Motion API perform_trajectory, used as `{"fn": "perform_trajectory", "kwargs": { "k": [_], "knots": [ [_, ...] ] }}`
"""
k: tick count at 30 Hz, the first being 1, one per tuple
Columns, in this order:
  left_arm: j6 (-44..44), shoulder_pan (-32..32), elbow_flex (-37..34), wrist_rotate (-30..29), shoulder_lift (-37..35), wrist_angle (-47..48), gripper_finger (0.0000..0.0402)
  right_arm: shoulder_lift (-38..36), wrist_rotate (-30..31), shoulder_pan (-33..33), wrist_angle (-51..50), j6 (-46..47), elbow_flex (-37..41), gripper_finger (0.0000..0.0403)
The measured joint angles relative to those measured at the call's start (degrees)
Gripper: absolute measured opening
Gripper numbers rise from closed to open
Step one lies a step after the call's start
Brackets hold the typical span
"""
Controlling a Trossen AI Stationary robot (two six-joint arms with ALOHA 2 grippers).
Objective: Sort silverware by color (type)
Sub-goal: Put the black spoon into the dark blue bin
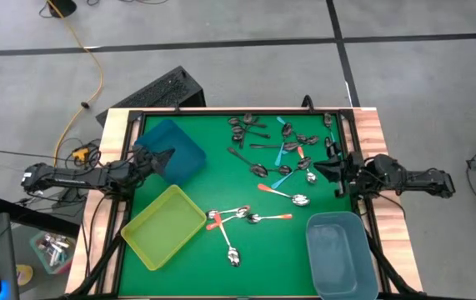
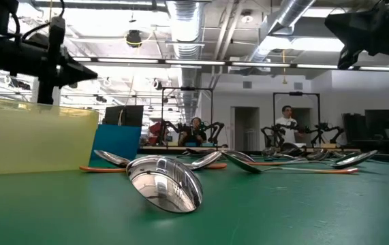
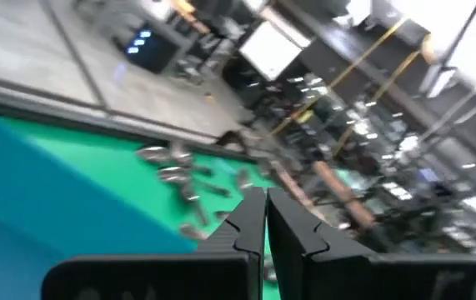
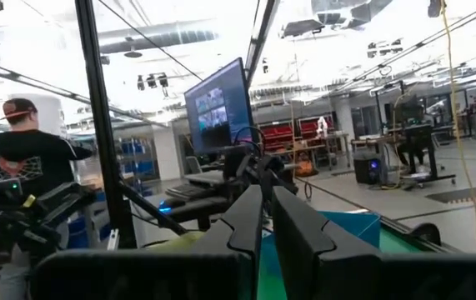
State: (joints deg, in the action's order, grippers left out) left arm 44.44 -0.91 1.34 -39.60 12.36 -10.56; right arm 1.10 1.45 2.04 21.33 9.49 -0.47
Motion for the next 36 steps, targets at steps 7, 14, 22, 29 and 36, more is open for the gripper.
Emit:
{"fn": "perform_trajectory", "kwargs": {
  "k": [7, 14, 22, 29, 36],
  "knots": [
    [-5.94, 0.00, 0.07, 8.93, -0.02, -9.38, 0.0000, 0.02, 0.02, -0.02, -1.67, 0.14, -0.02, 0.0057],
    [-4.30, -0.02, 0.07, 8.66, 0.00, -11.29, 0.0000, 0.00, 0.57, 0.77, -1.60, -0.30, -0.02, 0.0057],
    [-3.86, 0.02, 0.07, 3.31, 0.02, -10.53, 0.0000, 0.00, 1.12, 0.74, -1.52, -0.57, -0.02, 0.0057],
    [-2.79, 0.05, 0.07, 0.15, 0.00, -12.70, 0.0000, 0.00, 3.48, 0.74, -1.15, -0.47, -0.02, 0.0057],
    [-6.84, 0.03, 0.22, 5.09, 0.00, -17.55, 0.0030, 0.00, 6.59, 0.75, 0.93, 0.50, -0.02, 0.0057]
  ]
}}
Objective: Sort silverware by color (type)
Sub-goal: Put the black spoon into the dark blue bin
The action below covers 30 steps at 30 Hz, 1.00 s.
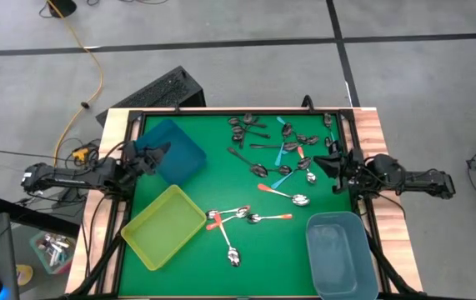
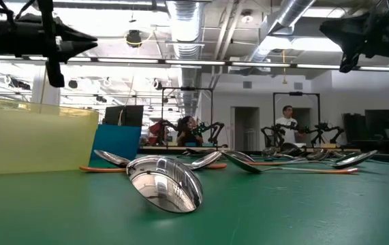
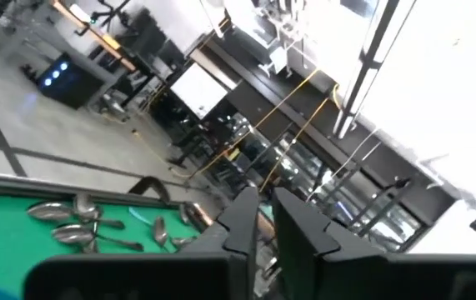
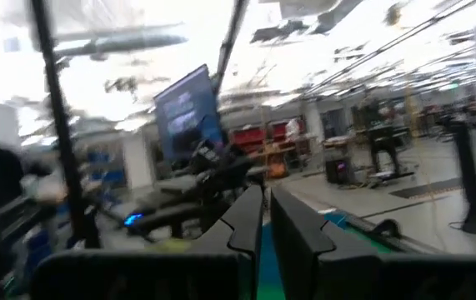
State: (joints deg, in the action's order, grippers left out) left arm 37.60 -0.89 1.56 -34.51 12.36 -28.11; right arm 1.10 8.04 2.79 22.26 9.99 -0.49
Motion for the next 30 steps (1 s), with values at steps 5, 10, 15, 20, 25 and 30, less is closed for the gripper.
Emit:
{"fn": "perform_trajectory", "kwargs": {
  "k": [5, 10, 15, 20, 25, 30],
  "knots": [
    [-4.65, 0.02, 2.77, -0.33, 0.00, 0.10, 0.0084, 0.00, 2.06, -0.01, 4.42, 0.60, -0.50, 0.0057],
    [-9.31, 0.03, 7.13, -1.00, 0.00, 0.37, 0.0136, 0.00, 5.66, 0.04, 4.44, -4.34, -5.39, 0.0057],
    [-11.26, 0.04, 11.46, -2.78, 0.00, 2.76, 0.0161, 0.47, 7.24, 0.05, -1.31, -9.10, -11.41, 0.0057],
    [-13.78, 0.07, 16.89, -1.67, 1.33, 6.67, 0.0173, 3.80, 8.22, 0.04, -5.30, -12.51, -17.68, 0.0057],
    [-17.56, 0.07, 23.06, -0.53, 4.71, 8.73, 0.0179, 10.32, 9.58, 0.20, -7.54, -14.25, -24.08, 0.0066],
    [-20.87, 0.07, 28.20, 0.94, 8.53, 9.82, 0.0179, 18.51, 11.71, 1.65, -9.14, -16.48, -29.30, 0.0071]
  ]
}}
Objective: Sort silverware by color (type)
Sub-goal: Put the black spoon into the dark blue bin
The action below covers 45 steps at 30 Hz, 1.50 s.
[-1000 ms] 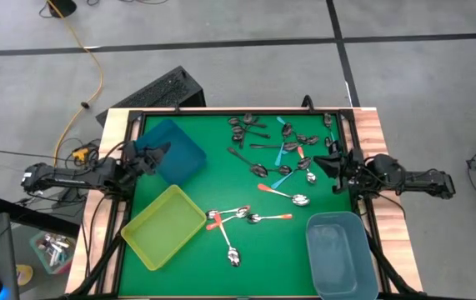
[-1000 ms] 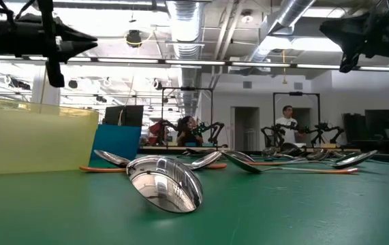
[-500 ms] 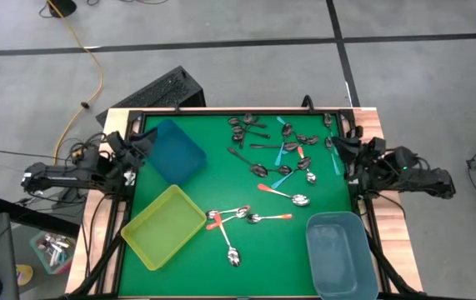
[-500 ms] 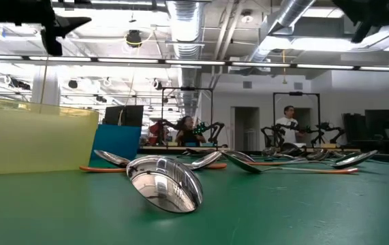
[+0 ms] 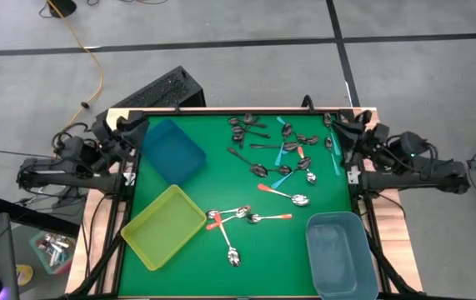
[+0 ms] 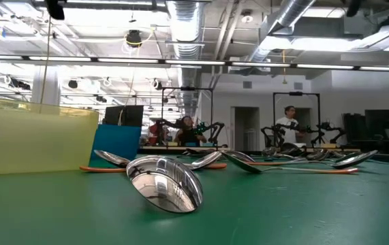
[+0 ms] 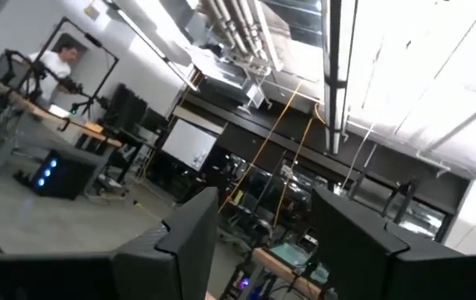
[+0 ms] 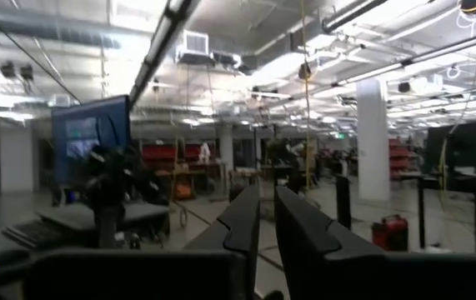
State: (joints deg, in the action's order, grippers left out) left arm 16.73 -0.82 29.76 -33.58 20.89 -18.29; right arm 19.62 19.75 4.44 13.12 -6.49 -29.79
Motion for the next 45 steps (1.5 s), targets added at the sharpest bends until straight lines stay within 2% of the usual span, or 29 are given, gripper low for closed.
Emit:
{"fn": "perform_trajectory", "kwargs": {
  "k": [4, 10, 13, 16, 20, 24, 31, 38, 45],
  "knots": [
    [-1.90, 0.00, 3.62, 2.19, 3.55, 0.07, 0.0179, 5.12, -0.03, 1.44, -1.36, -0.50, -2.70, 0.0099],
    [-3.95, 0.00, 9.22, 4.02, 8.84, 2.51, 0.0179, 8.85, 0.02, 3.40, -2.32, 0.36, -7.07, 0.0179],
    [-4.10, 0.00, 12.14, 3.97, 10.72, 6.99, 0.0179, 8.96, 0.71, 4.89, -8.92, 0.47, -10.12, 0.0217],
    [-4.12, 0.00, 15.38, 4.16, 12.56, 11.11, 0.0179, 9.60, 1.23, 6.30, -16.81, 2.65, -13.46, 0.0236],
    [-5.81, 0.00, 19.27, 4.98, 15.17, 17.63, 0.0179, 11.77, 1.22, 7.77, -24.87, 5.56, -15.77, 0.0238],
    [-8.00, 0.16, 20.42, 5.65, 17.81, 17.37, 0.0179, 15.27, 1.20, 8.85, -28.31, 9.92, -15.92, 0.0229],
    [-11.49, 1.14, 20.53, 9.22, 18.53, 16.37, 0.0179, 25.15, 0.85, 9.17, -26.09, 9.71, -15.90, 0.0217],
    [-16.19, 1.20, 20.57, 8.71, 16.60, 16.22, 0.0178, 35.35, -0.49, 8.68, -24.00, 11.46, -15.90, 0.0217],
    [-16.30, 1.20, 20.57, 8.96, 16.58, 17.07, 0.0178, 46.25, -0.49, 6.60, -17.77, 11.62, -15.90, 0.0217]
  ]
}}
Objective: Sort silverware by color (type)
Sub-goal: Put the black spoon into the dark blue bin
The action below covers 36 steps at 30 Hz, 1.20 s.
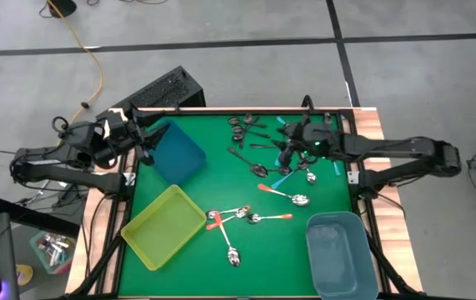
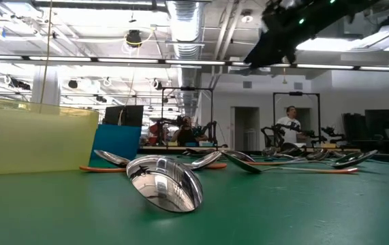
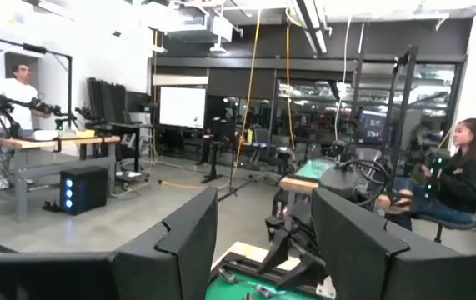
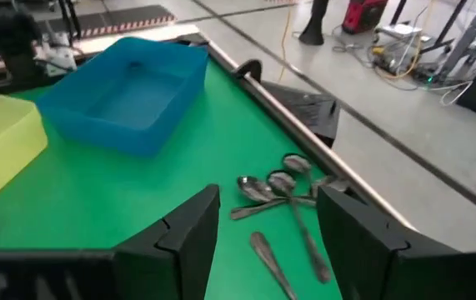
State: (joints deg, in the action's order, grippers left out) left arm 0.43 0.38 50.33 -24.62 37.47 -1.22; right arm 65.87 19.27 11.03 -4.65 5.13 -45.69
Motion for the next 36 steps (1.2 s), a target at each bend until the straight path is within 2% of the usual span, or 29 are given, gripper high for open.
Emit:
{"fn": "perform_trajectory", "kwargs": {
  "k": [8, 19, 26, 33, 36],
  "knots": [
    [0.33, 0.00, 0.00, 0.24, -0.02, 1.12, 0.0178, 11.81, 0.00, -3.37, 8.51, 0.00, 0.00, 0.0217],
    [0.42, 0.00, 0.00, 0.35, -0.04, 1.11, 0.0178, 23.08, -0.04, -4.27, 16.82, 2.52, -0.03, 0.0217],
    [-1.35, -0.02, -0.02, 3.41, -1.32, 0.83, 0.0178, 29.61, -1.27, -3.71, 16.92, 2.52, -2.13, 0.0217],
    [2.77, 0.00, 0.00, 2.90, -2.57, 11.76, 0.0178, 35.20, -1.29, -2.76, 16.01, 2.13, -7.06, 0.0217],
    [3.74, 0.00, -0.02, 5.01, -0.90, 18.12, 0.0178, 36.47, -1.31, -2.16, 13.11, 1.95, -8.67, 0.0217]
  ]
}}
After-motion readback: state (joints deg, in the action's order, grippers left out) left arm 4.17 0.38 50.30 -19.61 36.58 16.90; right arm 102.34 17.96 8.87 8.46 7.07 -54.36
